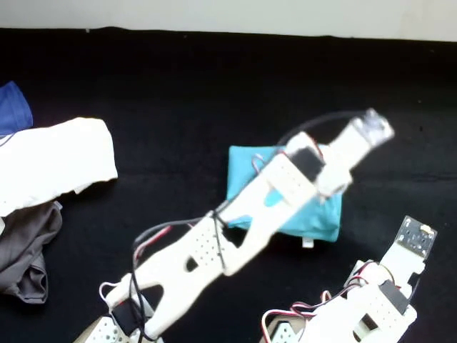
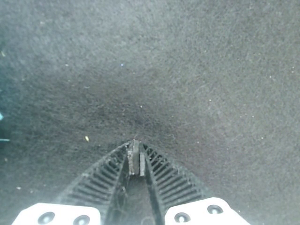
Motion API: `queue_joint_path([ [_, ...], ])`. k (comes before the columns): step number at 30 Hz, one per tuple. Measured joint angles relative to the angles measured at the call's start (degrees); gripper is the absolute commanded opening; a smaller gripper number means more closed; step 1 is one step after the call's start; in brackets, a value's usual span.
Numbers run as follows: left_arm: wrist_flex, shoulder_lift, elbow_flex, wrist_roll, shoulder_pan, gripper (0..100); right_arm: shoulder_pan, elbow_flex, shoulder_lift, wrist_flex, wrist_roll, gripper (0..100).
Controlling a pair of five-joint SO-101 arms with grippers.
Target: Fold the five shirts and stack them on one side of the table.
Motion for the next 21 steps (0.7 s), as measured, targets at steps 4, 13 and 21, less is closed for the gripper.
queue_joint_path([
  [4, -3.52, 1.23, 0.09, 0.00, 2.46, 2, 0.00, 0.00, 0.00, 0.00, 0.00, 0.7],
  [13, -2.73, -0.44, -5.71, 0.00, 3.96, 2, 0.00, 0.00, 0.00, 0.00, 0.00, 0.7],
  [21, 9.58, -13.19, -5.80, -2.90, -1.14, 2, 0.00, 0.00, 0.00, 0.00, 0.00, 0.7],
])
